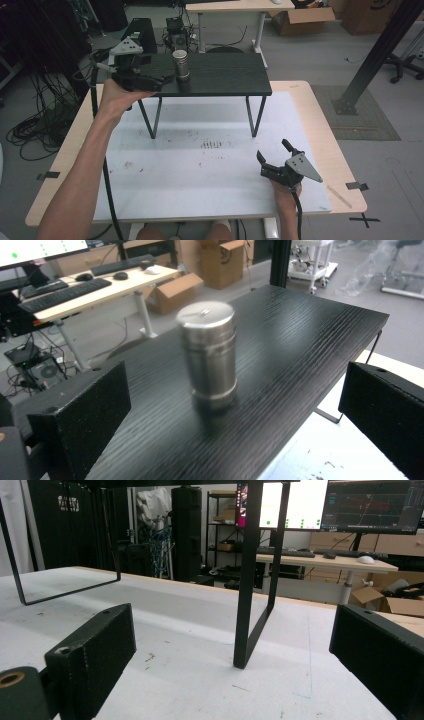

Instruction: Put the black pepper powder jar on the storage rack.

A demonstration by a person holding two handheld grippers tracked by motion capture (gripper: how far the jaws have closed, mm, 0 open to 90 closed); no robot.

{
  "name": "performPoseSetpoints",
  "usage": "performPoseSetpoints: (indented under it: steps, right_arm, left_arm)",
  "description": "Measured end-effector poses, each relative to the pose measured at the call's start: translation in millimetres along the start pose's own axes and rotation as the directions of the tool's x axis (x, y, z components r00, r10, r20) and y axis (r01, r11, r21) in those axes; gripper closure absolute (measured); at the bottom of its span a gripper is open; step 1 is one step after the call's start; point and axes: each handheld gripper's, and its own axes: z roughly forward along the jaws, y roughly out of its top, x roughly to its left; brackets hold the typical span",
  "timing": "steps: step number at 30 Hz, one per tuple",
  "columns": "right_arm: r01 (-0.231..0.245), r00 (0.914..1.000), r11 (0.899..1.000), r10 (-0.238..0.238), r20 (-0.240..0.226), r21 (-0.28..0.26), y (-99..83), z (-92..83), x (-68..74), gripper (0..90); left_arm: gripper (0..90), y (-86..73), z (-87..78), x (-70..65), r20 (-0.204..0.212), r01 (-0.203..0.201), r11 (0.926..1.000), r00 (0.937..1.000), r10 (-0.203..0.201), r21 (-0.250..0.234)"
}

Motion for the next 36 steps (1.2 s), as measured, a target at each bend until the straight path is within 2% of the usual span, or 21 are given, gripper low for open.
performPoseSetpoints:
  steps: [6,12,15,18,29,36]
  right_arm:
    - [-0.002,1.0,1.0,0.002,0.001,-0.003,-0.1,-0.2,-0.1,4.3]
    - [-0.004,1.0,1.0,0.004,0.002,-0.007,-0.2,-0.8,-0.2,4.2]
    - [-0.003,1.0,1.0,0.003,0.005,-0.011,-0.3,-1.1,-0.2,4.2]
    - [-0.004,1.0,1.0,0.004,0.004,-0.01,-0.4,-1.1,-0.2,4.2]
    - [0.0,1.0,1.0,0.001,0.005,-0.009,-0.3,-1.0,0.2,4.2]
    - [-0.001,1.0,1.0,0.001,0.003,-0.007,-0.3,-0.9,0.3,4.2]
  left_arm:
    - [0.8,-17.8,-28.0,2.8,-0.025,0.018,0.9991,0.9995,-0.019,-0.038]
    - [0.8,-40.3,-50.8,2.2,-0.044,0.019,0.9987,0.9988,-0.021,-0.047]
    - [0.8,-51.5,-60.2,3.0,-0.081,0.005,0.9992,0.9966,-0.008,-0.041]
    - [0.8,-63.1,-68.2,5.4,-0.09,0.022,0.9985,0.9956,-0.026,-0.051]
    - [0.8,-112.2,-79.9,9.1,-0.119,0.079,0.994,0.989,-0.088,-0.076]
    - [0.8,-139.3,-82.5,11.9,-0.138,0.107,0.9917,0.9836,-0.116,-0.07]
